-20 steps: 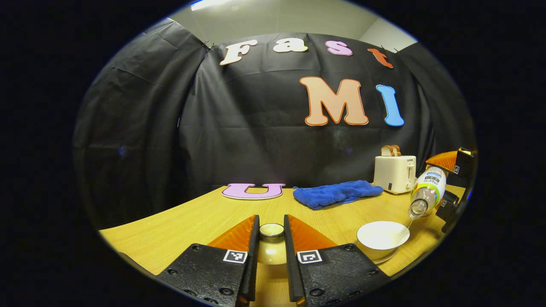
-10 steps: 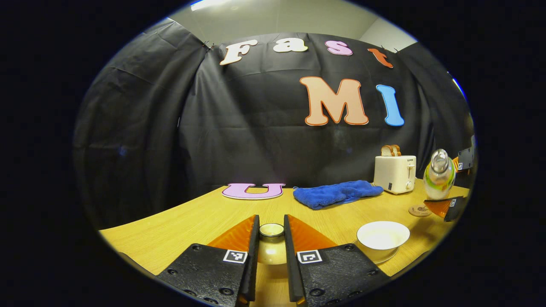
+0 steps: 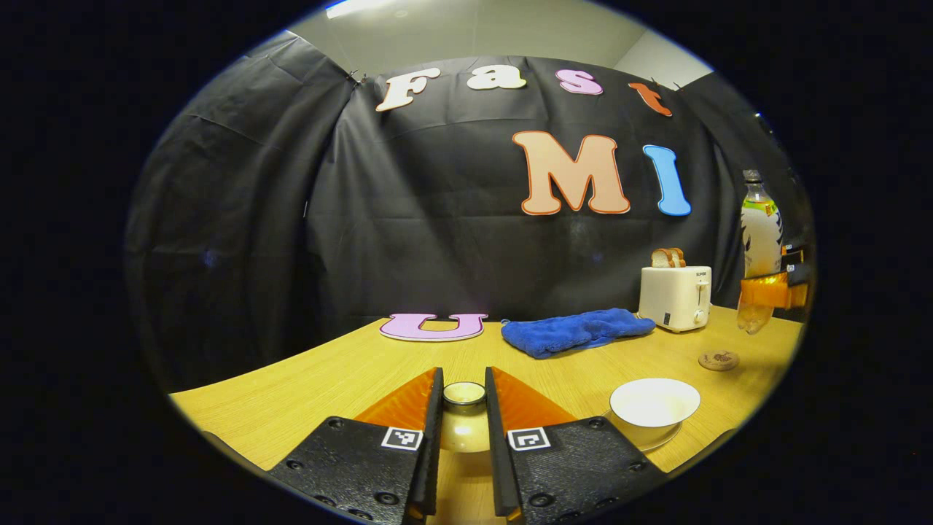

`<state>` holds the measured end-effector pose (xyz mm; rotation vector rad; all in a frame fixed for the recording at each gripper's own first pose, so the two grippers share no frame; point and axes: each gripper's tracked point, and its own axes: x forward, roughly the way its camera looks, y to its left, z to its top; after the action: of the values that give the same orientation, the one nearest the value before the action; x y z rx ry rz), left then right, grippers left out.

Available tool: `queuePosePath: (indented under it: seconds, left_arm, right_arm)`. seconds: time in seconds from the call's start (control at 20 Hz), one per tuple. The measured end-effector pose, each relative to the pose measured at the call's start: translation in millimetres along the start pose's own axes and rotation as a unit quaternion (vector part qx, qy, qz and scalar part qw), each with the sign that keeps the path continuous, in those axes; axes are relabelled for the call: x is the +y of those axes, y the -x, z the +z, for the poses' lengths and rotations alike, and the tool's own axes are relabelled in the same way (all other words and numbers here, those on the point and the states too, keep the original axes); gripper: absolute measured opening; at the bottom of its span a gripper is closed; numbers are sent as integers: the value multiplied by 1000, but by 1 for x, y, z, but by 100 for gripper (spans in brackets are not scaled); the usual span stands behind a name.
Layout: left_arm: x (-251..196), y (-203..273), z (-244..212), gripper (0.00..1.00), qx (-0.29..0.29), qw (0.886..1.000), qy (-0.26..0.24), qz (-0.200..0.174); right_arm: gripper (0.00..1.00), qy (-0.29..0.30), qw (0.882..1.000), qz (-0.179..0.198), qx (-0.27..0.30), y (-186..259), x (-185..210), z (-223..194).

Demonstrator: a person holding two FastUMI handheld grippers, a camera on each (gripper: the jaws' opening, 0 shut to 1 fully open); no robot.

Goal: Open the teacup lid with one hand, grasp the water bottle and pour water into the teacup with the other hand; after pouring, place the water bottle on the coaster and then close the teacup lid.

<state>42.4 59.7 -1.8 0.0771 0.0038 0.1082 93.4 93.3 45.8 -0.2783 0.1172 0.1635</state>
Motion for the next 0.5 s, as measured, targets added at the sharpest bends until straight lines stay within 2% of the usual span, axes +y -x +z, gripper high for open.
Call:
queuePosePath:
  seconds: [0.25,0.5]
  left_arm:
    - [1,1,0,28,0,1000,0,1]
    - [0,1,0,28,1,1000,0,2]
  right_arm:
    - [64,-126,991,9,36,-18,-28,-35]
    - [63,-96,994,-25,40,-32,-52,-57]
